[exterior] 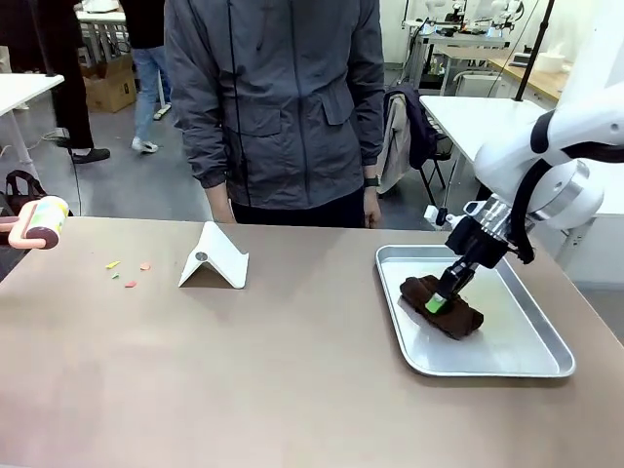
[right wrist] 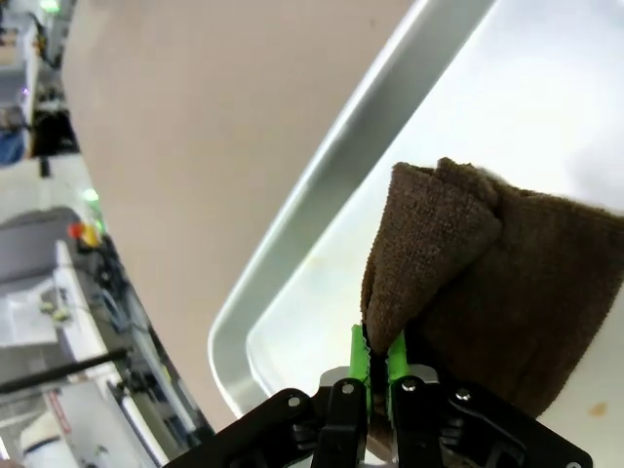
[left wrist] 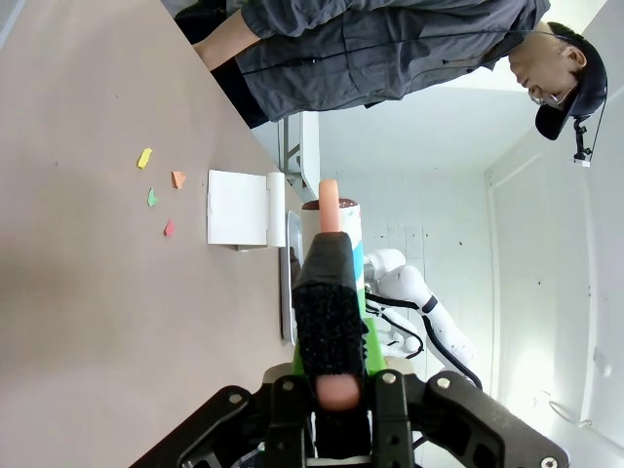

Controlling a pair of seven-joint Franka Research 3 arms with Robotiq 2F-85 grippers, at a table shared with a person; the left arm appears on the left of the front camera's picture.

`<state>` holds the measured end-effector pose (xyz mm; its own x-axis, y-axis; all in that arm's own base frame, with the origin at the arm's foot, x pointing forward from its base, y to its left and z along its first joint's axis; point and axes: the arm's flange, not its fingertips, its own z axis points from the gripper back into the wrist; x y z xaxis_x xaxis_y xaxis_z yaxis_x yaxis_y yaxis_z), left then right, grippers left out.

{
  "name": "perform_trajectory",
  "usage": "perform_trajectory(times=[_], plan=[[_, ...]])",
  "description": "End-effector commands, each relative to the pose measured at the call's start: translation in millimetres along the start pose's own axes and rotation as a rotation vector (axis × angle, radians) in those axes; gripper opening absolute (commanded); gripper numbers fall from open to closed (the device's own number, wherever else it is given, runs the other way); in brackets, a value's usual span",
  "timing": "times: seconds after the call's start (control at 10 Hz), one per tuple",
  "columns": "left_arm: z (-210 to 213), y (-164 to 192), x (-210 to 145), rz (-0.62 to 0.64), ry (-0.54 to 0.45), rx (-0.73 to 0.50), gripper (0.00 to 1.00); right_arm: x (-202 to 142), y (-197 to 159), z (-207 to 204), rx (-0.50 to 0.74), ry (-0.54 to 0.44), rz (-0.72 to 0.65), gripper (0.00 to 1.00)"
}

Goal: Clean the surface of the table.
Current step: If a person points to the right, clean the right side of the table with your right hand, and if they point to the left, clean the left side with your left hand.

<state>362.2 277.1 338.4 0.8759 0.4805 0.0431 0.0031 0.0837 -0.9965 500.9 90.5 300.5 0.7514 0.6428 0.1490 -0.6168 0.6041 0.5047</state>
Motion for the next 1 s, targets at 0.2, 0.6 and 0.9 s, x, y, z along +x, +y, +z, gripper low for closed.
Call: perform_trajectory(times=[0.2,0.6,0.9], plan=[[2.1,-3.1,-3.3,-0.020,0.009,-0.012,0.00,-12.7,11.1,-10.4,-0.023,0.133,0.166,0.07],[2.1,-3.1,-3.3,-0.020,0.009,-0.012,0.00,-10.3,-2.9,5.3,-0.055,-0.070,0.046,0.07],[2.1,-3.1,-3.3,-0.020,0.009,-0.012,0.00,-15.3,-23.4,23.8,-0.120,-0.258,-0.153,0.07]])
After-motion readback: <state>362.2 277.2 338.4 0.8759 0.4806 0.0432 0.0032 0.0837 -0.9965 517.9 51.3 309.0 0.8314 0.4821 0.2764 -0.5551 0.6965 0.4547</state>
